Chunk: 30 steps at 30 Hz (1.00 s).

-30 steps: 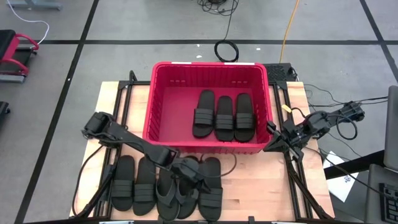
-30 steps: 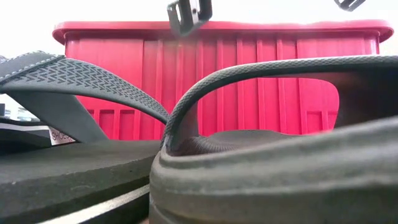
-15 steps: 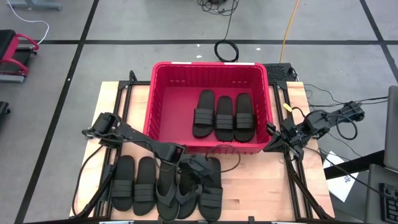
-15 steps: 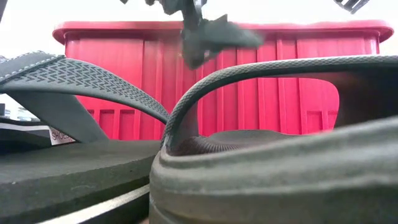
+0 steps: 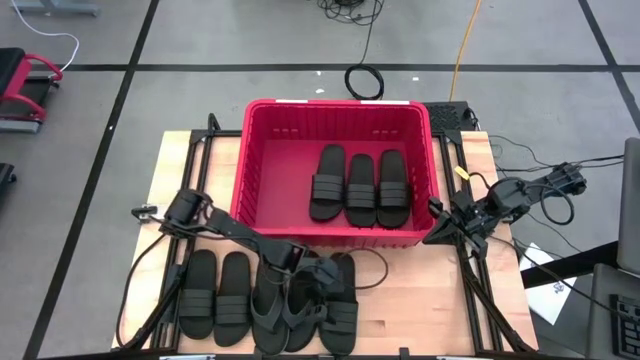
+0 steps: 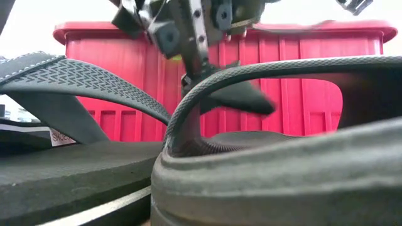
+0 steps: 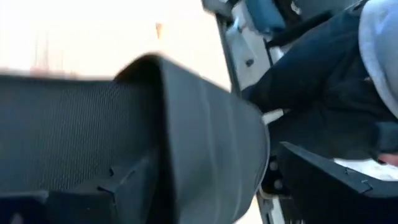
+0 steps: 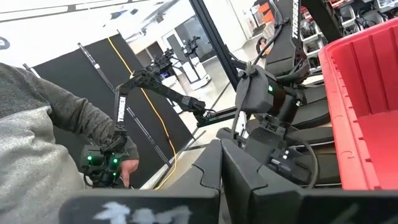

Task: Pick and place slides into bin
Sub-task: Put the slipper into the bin

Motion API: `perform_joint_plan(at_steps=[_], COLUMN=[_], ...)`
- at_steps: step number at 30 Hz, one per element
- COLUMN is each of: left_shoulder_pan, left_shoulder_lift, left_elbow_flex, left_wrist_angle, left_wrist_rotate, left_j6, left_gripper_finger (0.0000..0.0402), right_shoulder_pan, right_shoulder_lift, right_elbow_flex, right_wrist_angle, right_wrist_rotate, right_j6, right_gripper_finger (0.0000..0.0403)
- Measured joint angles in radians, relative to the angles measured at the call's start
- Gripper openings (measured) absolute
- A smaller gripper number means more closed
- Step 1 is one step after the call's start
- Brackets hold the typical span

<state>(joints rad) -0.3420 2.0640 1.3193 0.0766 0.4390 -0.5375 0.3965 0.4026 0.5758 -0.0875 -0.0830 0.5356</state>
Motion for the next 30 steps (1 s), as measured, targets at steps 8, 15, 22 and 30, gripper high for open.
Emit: perform_joint_plan(at_steps=[8, 15, 22, 30], left_shoulder_pan=[0.000, 0.001, -0.013, -0.069], left_shoulder_lift=[0.022, 0.027, 0.015, -0.106], left_elbow_flex=[0.000, -0.001, 0.029, 0.269], left_wrist_angle=[0.040, 0.059, 0.121, -0.219], left_wrist_rotate=[-0.002, 0.006, 0.068, 0.056], left_j6=[0.018, 0.055, 0.123, 0.295], left_gripper_finger=[0.0293, 0.0088, 0.0017, 0.0008], right_shoulder_pan=[0.000, 0.000, 0.000, 0.000], right_shoulder_lift=[0.000, 0.001, 0.000, 0.001], right_elbow_flex=[0.000, 0.000, 0.000, 0.000], right_wrist_angle=[0.000, 0.000, 0.000, -0.002], right_wrist_rotate=[0.000, 0.001, 0.000, -0.025], right_j6=[-0.001, -0.021, -0.027, -0.058], right_gripper_finger=[0.0000, 0.0000, 0.0000, 0.0000])
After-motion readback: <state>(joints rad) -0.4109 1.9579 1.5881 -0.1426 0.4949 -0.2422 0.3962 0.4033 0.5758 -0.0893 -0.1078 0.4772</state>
